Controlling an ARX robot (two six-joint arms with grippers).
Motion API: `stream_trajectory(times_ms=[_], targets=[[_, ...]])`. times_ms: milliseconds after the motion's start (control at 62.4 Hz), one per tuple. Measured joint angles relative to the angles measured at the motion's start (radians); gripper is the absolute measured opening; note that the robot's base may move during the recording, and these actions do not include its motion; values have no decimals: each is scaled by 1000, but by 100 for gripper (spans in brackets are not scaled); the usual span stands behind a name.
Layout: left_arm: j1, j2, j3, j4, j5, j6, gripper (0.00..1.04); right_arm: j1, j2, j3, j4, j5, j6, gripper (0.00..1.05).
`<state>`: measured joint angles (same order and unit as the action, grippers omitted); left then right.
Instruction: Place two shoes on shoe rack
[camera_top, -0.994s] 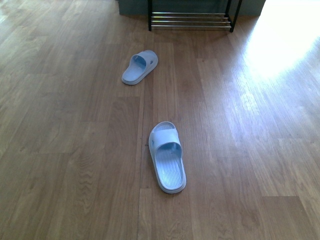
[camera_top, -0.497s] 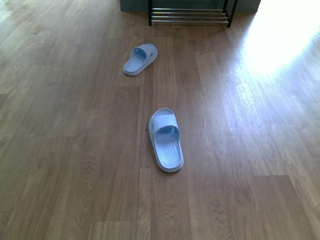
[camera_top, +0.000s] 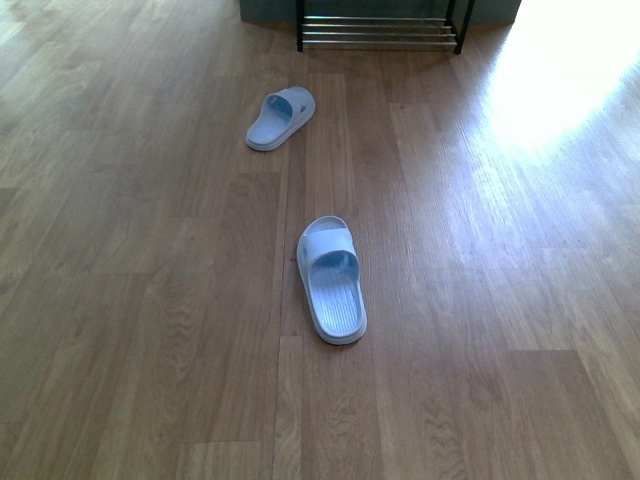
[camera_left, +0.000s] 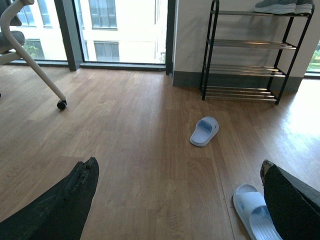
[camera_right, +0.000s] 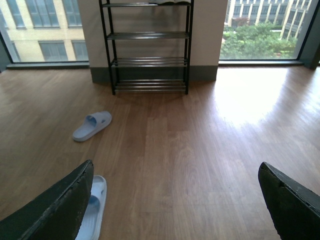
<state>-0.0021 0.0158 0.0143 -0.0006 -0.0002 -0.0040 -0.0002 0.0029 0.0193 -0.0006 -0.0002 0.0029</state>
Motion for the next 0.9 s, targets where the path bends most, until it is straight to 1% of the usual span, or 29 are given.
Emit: stream_trajectory(times_ms=[898], targets=[[0,0,0,0,1,0,95,0,0,0,0,0,0,95]])
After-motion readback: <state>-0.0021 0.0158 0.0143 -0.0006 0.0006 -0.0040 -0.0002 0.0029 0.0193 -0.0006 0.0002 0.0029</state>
